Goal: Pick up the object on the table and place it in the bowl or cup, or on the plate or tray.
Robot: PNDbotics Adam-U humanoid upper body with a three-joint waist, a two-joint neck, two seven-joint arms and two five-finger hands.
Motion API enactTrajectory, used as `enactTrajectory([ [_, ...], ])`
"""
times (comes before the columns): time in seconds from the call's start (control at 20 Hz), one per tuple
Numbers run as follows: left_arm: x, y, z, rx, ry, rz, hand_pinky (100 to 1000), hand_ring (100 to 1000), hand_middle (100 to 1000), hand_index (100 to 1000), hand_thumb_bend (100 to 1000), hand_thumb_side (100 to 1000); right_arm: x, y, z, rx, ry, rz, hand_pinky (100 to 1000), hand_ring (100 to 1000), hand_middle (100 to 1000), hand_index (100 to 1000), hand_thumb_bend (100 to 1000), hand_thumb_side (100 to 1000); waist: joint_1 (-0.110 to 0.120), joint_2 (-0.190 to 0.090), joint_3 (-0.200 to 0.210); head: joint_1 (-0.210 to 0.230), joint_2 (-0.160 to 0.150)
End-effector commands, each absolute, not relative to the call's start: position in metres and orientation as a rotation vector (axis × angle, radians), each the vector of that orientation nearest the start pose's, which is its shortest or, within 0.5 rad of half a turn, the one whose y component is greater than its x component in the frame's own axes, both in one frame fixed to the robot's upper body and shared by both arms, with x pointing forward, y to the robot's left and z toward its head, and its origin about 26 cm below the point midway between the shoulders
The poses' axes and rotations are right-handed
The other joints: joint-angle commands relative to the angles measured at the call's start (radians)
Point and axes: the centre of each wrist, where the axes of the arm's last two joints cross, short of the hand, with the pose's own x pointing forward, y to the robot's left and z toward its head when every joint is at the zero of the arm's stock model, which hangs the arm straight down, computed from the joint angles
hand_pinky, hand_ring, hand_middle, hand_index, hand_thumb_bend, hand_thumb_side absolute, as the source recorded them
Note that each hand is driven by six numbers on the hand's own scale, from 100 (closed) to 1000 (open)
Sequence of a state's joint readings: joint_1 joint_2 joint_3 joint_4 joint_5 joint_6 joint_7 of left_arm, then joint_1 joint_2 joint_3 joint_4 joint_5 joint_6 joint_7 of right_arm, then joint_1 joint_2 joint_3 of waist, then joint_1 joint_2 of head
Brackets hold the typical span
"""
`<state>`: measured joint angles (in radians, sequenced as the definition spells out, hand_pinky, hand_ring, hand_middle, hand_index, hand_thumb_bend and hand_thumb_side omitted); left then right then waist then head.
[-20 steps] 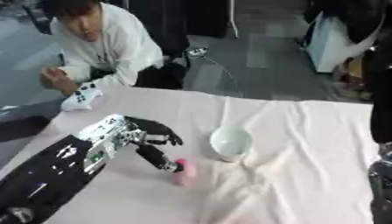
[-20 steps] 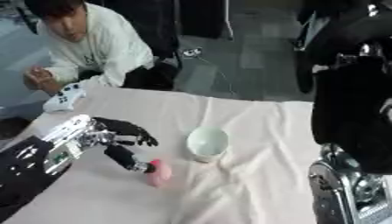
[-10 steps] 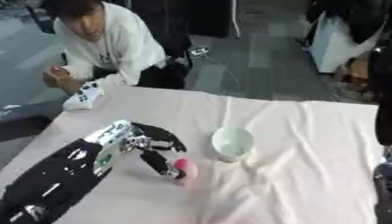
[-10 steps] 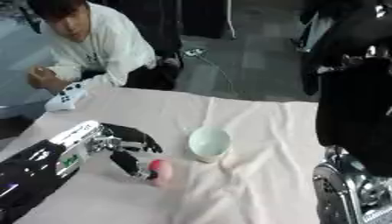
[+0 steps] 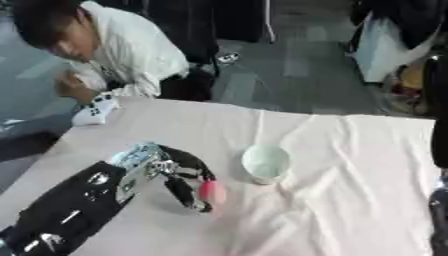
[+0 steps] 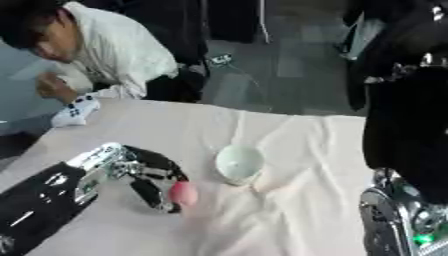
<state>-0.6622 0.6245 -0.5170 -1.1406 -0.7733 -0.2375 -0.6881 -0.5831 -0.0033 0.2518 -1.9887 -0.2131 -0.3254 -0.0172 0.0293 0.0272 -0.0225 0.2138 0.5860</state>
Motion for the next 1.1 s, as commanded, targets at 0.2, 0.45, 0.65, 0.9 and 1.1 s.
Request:
enactTrajectory([
  [0.2,0.418,0.293,0.106,0.573,-0.83,-2.062,754,807,873,978,791,585,0.292,-0.112,0.26,-0.979,3.268,-0.213,100,346,400,518,102,718,0.004,-0.011,-0.007,0.012,-0.006],
  [0.45,0.418,0.288,0.101,0.634,-0.856,-2.067,777,821,896,983,730,579,0.292,-0.111,0.26,-0.988,3.266,-0.202,100,345,398,517,102,718,0.005,-0.011,-0.013,0.016,-0.005],
  [0.65,0.418,0.285,0.093,0.67,-0.892,-2.026,648,736,842,910,569,602,0.292,-0.11,0.261,-0.995,3.262,-0.199,100,343,395,514,102,717,0.004,-0.01,-0.016,0.018,-0.008],
  [0.9,0.418,0.287,0.082,0.723,-0.979,-1.907,170,390,576,694,175,655,0.292,-0.11,0.261,-1.002,3.256,-0.201,100,338,388,507,100,717,0.003,-0.009,-0.015,0.018,-0.01],
  [1.1,0.416,0.289,0.076,0.758,-1.059,-1.812,100,158,358,531,100,690,0.292,-0.11,0.261,-1.005,3.254,-0.204,100,336,383,502,100,717,0.003,-0.009,-0.014,0.016,-0.012],
])
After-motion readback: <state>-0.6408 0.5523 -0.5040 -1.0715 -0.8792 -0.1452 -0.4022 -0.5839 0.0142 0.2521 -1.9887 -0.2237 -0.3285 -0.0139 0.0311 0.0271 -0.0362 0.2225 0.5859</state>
